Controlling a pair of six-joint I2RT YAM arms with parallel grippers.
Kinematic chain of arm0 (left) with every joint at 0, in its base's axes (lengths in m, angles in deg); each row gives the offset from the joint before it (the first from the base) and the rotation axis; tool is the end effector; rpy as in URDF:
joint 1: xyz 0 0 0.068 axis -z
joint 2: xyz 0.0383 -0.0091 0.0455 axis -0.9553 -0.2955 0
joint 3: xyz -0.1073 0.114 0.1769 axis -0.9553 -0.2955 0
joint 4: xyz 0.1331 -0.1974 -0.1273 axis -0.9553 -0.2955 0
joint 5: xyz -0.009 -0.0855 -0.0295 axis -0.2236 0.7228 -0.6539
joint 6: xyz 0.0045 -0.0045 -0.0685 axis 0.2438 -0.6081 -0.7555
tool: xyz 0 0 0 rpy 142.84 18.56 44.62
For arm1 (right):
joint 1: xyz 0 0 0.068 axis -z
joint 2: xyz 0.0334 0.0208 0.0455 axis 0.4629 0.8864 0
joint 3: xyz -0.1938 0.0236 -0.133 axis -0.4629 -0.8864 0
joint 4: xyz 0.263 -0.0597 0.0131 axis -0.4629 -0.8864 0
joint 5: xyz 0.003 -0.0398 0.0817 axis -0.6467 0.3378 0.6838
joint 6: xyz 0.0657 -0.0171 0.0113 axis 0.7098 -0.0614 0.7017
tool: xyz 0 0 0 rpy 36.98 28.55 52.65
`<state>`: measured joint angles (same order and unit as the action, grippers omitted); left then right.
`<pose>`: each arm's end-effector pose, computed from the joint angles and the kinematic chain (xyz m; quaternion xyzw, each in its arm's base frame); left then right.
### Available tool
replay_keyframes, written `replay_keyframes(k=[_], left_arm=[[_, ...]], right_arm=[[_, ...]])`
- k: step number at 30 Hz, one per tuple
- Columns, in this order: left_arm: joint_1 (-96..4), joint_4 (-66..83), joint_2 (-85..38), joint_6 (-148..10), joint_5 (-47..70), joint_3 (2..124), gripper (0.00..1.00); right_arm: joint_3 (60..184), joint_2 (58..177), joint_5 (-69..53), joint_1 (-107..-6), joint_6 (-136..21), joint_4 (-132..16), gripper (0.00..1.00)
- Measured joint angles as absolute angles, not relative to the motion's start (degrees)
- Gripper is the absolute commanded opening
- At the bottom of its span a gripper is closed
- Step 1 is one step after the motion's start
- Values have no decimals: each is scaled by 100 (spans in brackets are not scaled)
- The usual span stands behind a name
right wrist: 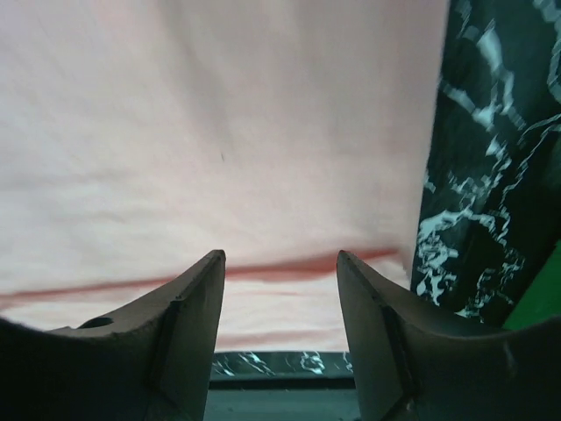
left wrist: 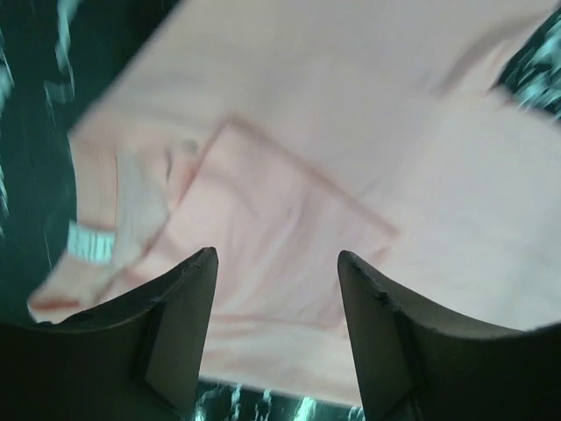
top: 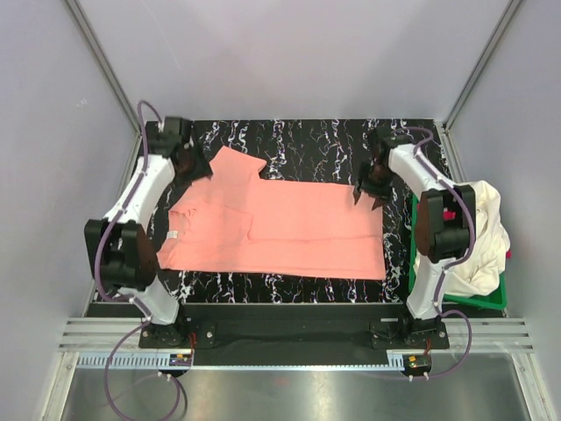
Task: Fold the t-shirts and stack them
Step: Fold the tshirt
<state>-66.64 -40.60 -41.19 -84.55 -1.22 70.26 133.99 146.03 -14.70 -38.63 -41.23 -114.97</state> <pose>0.3535 -0.0340 0.2258 -0.1851 0.9489 -0.0379 0.2526 0.3698 0.0735 0.1566 0.1023 0.9910 0.0352 0.0790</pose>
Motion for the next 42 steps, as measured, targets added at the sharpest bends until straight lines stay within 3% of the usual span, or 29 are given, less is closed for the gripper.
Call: replay_keyframes(k=[7,13,31,42], left_arm=[[-7193,-3299,-5821,-7489,354,8891,52],[-7300,-3273,-6903,-6588,630,9120,52],[-7575,-3035,-7393,-6129,1242,9409,62],[-7549,-2353,-8044,-6328,1659,10029,60]], right_arm=[[15006,15515,-1413,-3004,-3977,-11543,61],[15729,16186,-1315,-2527,-4099,-11535,46],[15937,16863,-604,-2313,-4392,-11489,49],[15865,17038,-471,-2313,-4405,-11410,47]])
